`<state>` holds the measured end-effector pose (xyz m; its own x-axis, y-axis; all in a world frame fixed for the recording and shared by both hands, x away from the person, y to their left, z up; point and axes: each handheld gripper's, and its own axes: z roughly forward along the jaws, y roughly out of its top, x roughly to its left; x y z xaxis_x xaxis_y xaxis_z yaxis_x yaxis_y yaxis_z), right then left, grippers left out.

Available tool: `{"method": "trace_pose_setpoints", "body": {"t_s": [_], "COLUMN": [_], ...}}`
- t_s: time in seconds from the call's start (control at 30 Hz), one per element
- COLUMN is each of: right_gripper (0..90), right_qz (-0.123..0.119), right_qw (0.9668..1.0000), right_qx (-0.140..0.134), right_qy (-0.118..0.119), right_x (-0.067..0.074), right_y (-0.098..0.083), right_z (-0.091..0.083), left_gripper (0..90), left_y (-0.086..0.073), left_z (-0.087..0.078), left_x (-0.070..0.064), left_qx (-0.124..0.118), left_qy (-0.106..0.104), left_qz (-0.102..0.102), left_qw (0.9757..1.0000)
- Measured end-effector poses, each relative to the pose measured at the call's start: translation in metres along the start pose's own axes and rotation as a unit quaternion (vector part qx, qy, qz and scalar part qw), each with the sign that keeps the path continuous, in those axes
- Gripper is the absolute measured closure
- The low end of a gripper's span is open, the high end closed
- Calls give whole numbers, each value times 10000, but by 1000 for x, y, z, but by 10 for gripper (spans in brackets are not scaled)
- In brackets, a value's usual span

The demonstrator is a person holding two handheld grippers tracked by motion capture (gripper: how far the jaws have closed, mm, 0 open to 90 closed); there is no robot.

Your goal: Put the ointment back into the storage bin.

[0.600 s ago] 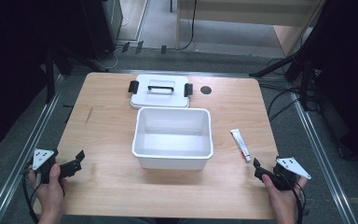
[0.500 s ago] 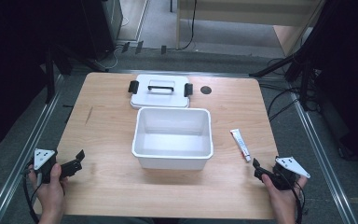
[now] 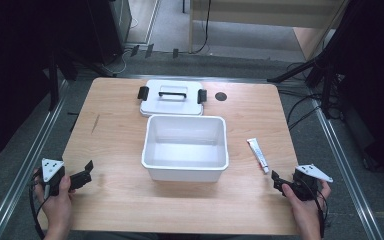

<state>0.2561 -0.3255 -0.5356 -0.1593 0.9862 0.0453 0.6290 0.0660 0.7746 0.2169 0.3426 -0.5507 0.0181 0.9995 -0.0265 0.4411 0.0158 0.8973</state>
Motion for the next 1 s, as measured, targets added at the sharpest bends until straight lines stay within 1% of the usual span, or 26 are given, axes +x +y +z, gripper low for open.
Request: {"method": "trace_pose_setpoints", "body": {"t_s": [0.03,0.07,0.1,0.13,0.17,0.2,0.23,0.27,0.3,0.33,0.4,0.43,0.47,0.53,0.57,0.6,0.67,0.7,0.77,0.8,0.83,0.87,0.9,0.93,0.97,1.0], "right_gripper": [147,152,152,161,166,166,166,180,180,201,219,219,227,238,238,258,258,258,281,289,289,287,287,284,284,290], "right_qz": [-40,-83,-83,-137,-245,-351,-351,-531,-531,-710,-893,-893,-1044,-1075,-1075,-1118,-1242,-1242,-1347,-1383,-1383,-1436,-1436,-1467,-1467,-1545], "right_qw": [9999,9992,9992,9986,9967,9953,9953,9917,9917,9875,9826,9826,9775,9729,9729,9672,9601,9601,9546,9504,9504,9457,9457,9424,9424,9359], "right_qx": [126,394,394,501,771,905,905,1169,1169,1410,1630,1630,1833,2045,2045,2272,2495,2495,2646,2775,2775,2902,2902,2988,2988,3146], "right_qy": [-2,-48,-48,-52,-37,-35,-35,-10,-10,-21,-36,-36,-50,55,55,183,211,211,240,263,263,268,268,312,312,345], "right_x": [1,4,4,5,7,8,8,10,10,12,13,13,15,15,15,15,17,17,20,21,21,24,24,26,26,30], "right_y": [3,11,11,14,21,24,24,31,31,37,45,45,53,62,62,69,75,75,81,87,87,93,93,98,98,103], "right_z": [-1,-3,-3,-3,-4,-4,-4,-4,-4,-4,-5,-5,-5,-5,-5,-4,-2,-2,1,4,4,7,7,10,10,14], "left_gripper": [0,0,0,0,0,0,0,0,0,0,0,0,0,0,0,0,0,0,0,0,0,0,0,0,0,0], "left_y": [0,0,0,0,0,0,0,0,0,0,0,0,1,1,1,1,1,1,1,1,1,1,1,0,0,0], "left_z": [0,0,0,0,0,0,0,0,0,0,1,1,2,2,2,2,3,3,2,2,2,1,1,1,1,1], "left_x": [-1,-2,-2,-3,-4,-4,-4,-4,-4,-4,-3,-3,-3,-4,-4,-4,-3,-3,-3,-2,-2,-2,-2,-2,-2,-3], "left_qx": [20,22,22,27,19,30,30,51,48,70,79,79,78,93,104,113,103,103,81,68,68,71,62,15,15,15], "left_qy": [-17,-3,-3,19,30,35,29,11,10,-5,-20,-20,-46,-72,-77,-65,-81,-81,-101,-113,-113,-117,-126,-144,-144,-133], "left_qz": [36,112,112,135,161,185,200,220,214,182,174,174,181,204,204,189,161,161,165,158,158,164,162,167,167,240], "left_qw": [10000,9999,9999,9999,9999,9998,9998,9997,9998,9998,9998,9998,9998,9997,9997,9997,9998,9998,9998,9998,9998,9998,9998,9998,9998,9996]}}
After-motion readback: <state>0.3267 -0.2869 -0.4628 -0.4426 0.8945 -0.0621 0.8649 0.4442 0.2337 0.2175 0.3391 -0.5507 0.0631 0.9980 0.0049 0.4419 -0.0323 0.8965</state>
